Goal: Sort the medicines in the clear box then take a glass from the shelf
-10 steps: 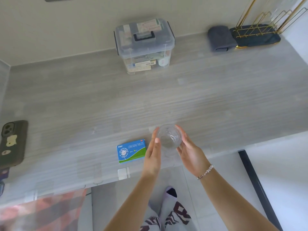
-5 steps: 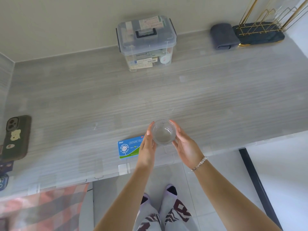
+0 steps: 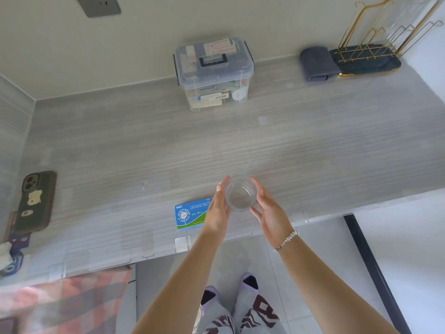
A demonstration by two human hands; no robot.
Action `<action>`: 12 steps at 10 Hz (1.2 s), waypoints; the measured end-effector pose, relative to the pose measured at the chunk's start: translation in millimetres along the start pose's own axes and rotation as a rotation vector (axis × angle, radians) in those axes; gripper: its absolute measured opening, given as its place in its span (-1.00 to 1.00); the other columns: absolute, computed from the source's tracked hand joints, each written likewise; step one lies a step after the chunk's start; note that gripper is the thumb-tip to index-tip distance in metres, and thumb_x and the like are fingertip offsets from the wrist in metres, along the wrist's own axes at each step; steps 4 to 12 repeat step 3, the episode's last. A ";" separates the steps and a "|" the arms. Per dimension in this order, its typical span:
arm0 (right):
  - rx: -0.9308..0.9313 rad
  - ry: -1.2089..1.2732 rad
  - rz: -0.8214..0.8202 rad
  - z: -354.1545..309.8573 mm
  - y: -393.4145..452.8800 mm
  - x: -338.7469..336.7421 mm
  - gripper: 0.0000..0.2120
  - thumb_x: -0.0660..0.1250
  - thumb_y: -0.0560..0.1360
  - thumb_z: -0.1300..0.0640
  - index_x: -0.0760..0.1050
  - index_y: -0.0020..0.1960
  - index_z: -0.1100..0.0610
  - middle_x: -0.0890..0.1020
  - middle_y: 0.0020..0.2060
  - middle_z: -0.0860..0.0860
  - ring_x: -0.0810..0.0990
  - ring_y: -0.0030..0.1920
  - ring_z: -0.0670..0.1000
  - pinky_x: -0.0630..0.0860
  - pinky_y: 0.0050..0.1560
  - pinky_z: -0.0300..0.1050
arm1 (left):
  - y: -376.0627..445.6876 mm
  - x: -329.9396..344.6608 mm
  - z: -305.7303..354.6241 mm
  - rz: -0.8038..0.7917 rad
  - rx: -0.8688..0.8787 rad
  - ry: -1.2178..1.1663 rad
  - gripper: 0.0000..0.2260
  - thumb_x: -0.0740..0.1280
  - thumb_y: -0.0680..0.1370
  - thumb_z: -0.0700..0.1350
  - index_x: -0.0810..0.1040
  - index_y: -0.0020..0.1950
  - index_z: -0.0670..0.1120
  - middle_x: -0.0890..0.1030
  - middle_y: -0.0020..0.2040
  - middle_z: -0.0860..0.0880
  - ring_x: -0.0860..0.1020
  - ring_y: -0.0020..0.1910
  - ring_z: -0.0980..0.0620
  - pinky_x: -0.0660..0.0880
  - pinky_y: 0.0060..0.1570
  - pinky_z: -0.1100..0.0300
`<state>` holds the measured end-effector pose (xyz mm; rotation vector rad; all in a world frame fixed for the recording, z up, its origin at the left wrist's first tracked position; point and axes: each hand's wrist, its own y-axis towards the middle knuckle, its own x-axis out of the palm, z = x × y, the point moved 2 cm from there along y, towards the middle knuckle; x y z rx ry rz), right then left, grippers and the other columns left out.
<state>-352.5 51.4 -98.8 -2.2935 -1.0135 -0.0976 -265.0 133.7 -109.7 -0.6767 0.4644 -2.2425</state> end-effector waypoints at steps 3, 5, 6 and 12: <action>-0.018 -0.093 0.181 -12.3 -6.5 -2.9 -0.67 0.07 0.60 0.04 0.36 0.35 -0.06 0.39 0.38 -0.10 0.34 0.38 -0.06 0.28 0.37 -0.05 | -8.2 -7.4 13.2 0.108 -0.057 0.211 -0.58 -0.01 0.58 0.23 0.35 0.39 0.17 0.39 0.42 0.01 0.37 0.39 0.01 0.30 0.40 -0.02; -0.018 -0.093 0.181 -12.3 -6.5 -2.9 -0.67 0.07 0.60 0.04 0.36 0.35 -0.06 0.39 0.38 -0.10 0.34 0.38 -0.06 0.28 0.37 -0.05 | -8.2 -7.4 13.2 0.108 -0.057 0.211 -0.58 -0.01 0.58 0.23 0.35 0.39 0.17 0.39 0.42 0.01 0.37 0.39 0.01 0.30 0.40 -0.02; -0.018 -0.093 0.181 -12.3 -6.5 -2.9 -0.67 0.07 0.60 0.04 0.36 0.35 -0.06 0.39 0.38 -0.10 0.34 0.38 -0.06 0.28 0.37 -0.05 | -8.2 -7.4 13.2 0.108 -0.057 0.211 -0.58 -0.01 0.58 0.23 0.35 0.39 0.17 0.39 0.42 0.01 0.37 0.39 0.01 0.30 0.40 -0.02; -0.018 -0.093 0.181 -12.3 -6.5 -2.9 -0.67 0.07 0.60 0.04 0.36 0.35 -0.06 0.39 0.38 -0.10 0.34 0.38 -0.06 0.28 0.37 -0.05 | -8.2 -7.4 13.2 0.108 -0.057 0.211 -0.58 -0.01 0.58 0.23 0.35 0.39 0.17 0.39 0.42 0.01 0.37 0.39 0.01 0.30 0.40 -0.02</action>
